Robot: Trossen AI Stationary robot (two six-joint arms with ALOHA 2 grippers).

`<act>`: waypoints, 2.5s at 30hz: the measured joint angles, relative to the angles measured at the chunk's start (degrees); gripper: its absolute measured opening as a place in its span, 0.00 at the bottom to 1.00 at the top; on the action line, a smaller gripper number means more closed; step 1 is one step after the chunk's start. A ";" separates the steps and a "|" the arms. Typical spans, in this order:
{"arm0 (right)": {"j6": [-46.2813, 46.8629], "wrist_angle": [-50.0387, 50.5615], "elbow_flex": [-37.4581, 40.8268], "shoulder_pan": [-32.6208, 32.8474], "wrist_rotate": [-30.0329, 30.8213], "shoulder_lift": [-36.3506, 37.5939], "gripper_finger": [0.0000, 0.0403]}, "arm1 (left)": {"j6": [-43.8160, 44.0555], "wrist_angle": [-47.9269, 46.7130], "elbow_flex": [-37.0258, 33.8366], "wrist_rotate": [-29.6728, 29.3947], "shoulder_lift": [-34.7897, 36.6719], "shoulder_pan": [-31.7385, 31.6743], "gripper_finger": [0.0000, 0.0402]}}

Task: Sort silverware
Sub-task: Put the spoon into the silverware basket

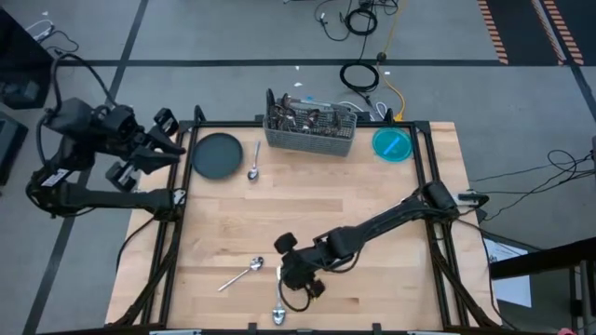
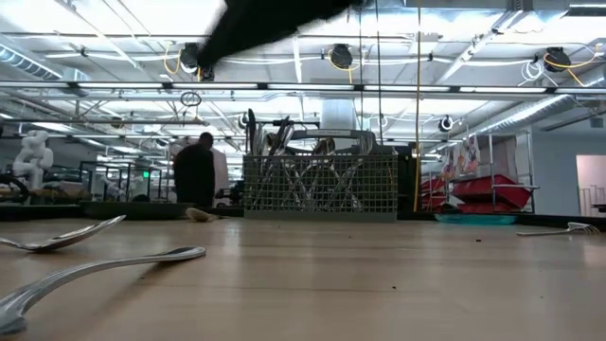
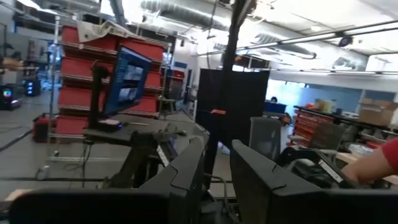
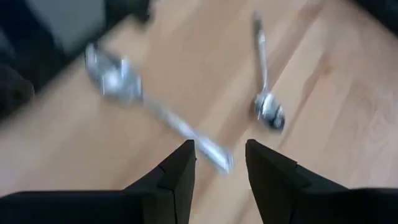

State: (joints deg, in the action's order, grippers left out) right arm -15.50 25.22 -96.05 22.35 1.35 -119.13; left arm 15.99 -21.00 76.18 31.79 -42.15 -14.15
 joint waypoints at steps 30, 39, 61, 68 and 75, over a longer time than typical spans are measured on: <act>-33.68 -16.00 -0.02 3.27 0.25 -11.92 0.46 | 0.26 -0.84 0.02 -8.57 -0.69 0.00 0.21; -28.42 -18.93 -0.02 1.94 0.36 -11.92 0.40 | 3.19 -8.43 -1.53 -14.49 -1.40 -0.02 0.21; -11.63 -13.25 -0.04 1.29 2.03 -14.28 0.03 | 1.62 -8.61 -1.62 -15.38 -2.31 -0.01 0.21; -1.13 2.23 -0.42 1.29 11.80 -13.74 0.00 | 1.66 -8.57 -1.60 -15.38 -2.29 -0.02 0.21; 10.91 14.43 -0.50 0.52 17.15 -13.73 0.00 | 1.66 -8.44 -1.60 -15.38 -2.29 -0.01 0.21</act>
State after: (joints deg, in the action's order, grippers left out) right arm -4.59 39.64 -96.55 22.88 18.51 -132.86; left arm 17.65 -29.43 74.59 16.40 -44.45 -14.16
